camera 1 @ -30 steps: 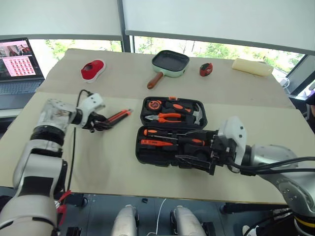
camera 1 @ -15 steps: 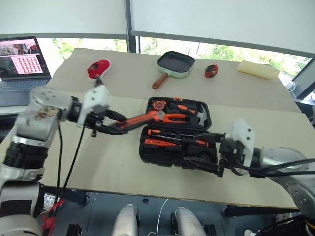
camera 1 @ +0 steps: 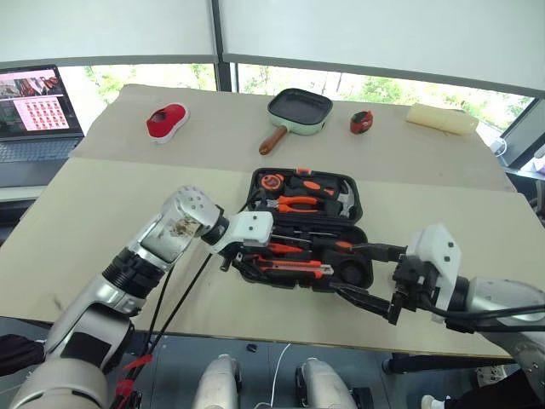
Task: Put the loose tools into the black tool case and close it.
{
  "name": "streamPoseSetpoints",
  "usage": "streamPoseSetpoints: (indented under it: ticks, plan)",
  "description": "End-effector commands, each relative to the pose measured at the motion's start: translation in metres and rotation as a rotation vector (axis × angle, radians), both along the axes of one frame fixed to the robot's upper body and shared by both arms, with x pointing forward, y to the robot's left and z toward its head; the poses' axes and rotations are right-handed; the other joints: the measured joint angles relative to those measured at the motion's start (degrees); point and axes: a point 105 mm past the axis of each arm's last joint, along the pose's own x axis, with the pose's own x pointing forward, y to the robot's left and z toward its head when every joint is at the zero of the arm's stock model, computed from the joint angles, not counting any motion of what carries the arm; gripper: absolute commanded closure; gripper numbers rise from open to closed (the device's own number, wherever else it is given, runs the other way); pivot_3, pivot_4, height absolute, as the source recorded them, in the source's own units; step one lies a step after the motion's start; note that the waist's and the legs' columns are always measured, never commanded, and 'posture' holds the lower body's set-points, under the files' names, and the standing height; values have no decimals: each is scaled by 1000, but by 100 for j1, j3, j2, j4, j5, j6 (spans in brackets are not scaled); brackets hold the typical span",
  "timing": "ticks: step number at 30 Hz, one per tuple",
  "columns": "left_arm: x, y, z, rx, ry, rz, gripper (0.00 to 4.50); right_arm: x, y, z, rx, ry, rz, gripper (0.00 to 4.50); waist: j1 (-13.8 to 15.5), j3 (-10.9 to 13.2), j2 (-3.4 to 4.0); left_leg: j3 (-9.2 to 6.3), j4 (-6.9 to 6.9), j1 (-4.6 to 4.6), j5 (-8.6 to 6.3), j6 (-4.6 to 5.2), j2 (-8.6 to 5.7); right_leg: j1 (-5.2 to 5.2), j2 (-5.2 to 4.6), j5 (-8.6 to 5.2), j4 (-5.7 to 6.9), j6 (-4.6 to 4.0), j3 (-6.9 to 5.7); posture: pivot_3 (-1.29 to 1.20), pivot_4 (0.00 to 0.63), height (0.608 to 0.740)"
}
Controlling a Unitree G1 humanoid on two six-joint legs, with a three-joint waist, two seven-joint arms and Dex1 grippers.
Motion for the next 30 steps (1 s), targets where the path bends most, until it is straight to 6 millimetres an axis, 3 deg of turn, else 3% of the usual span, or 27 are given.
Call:
streamPoseSetpoints:
  ticks: [1, 6, 8, 9, 13, 18, 21, 30]
  plan:
    - [4, -4, 7, 9, -30, -30, 2748, -2, 0, 10, 5, -51, -17, 0, 1, 0, 0, 0, 0, 0, 0, 0, 0, 0, 0, 0, 0, 0, 0, 0, 150, 740]
    - [5, -10, 7, -10, -9, -38, 2748, -1, 1, 10, 5, -55, -23, 0, 2, 0, 0, 0, 0, 0, 0, 0, 0, 0, -1, 0, -1, 0, 0, 0, 150, 740]
    - [7, -13, 10, -28, -8, -23, 1745, 1, 1, 10, 2, -57, -26, 0, 2, 0, 0, 0, 0, 0, 0, 0, 0, 0, -1, 0, 0, 0, 0, 0, 150, 740]
    - [7, -14, 12, -36, -8, -20, 1588, 2, 1, 10, 2, -57, -27, 0, 2, 0, 0, -1, 0, 0, 0, 0, 0, 0, 0, 0, 0, 0, 0, 0, 150, 740]
    - [7, -13, 24, -72, 5, -12, 180, 3, 1, 10, 2, -58, -26, 0, 2, 0, 0, -1, 0, 0, 0, 0, 0, 0, -1, 0, -1, 0, 0, 0, 150, 740]
    - [7, -9, 48, -159, -4, 6, 59, 3, 0, 9, 4, -54, -24, 0, -8, 0, 0, -2, -1, -1, 0, 0, 0, -1, 0, 0, 0, 0, 0, 0, 150, 740]
    - [7, -3, 43, -139, -27, 1, 785, 4, 0, 8, 4, -53, -25, 0, -6, 0, 1, -3, -1, 0, 0, 0, 0, 0, 0, 0, 0, 0, 0, 0, 150, 740]
    - [7, 10, 32, -80, -56, -9, 4014, 6, -1, 8, 6, -52, -23, 0, 8, 0, 1, -1, 0, 0, 0, 0, -1, 1, -1, 0, -1, 0, 0, 0, 150, 740]
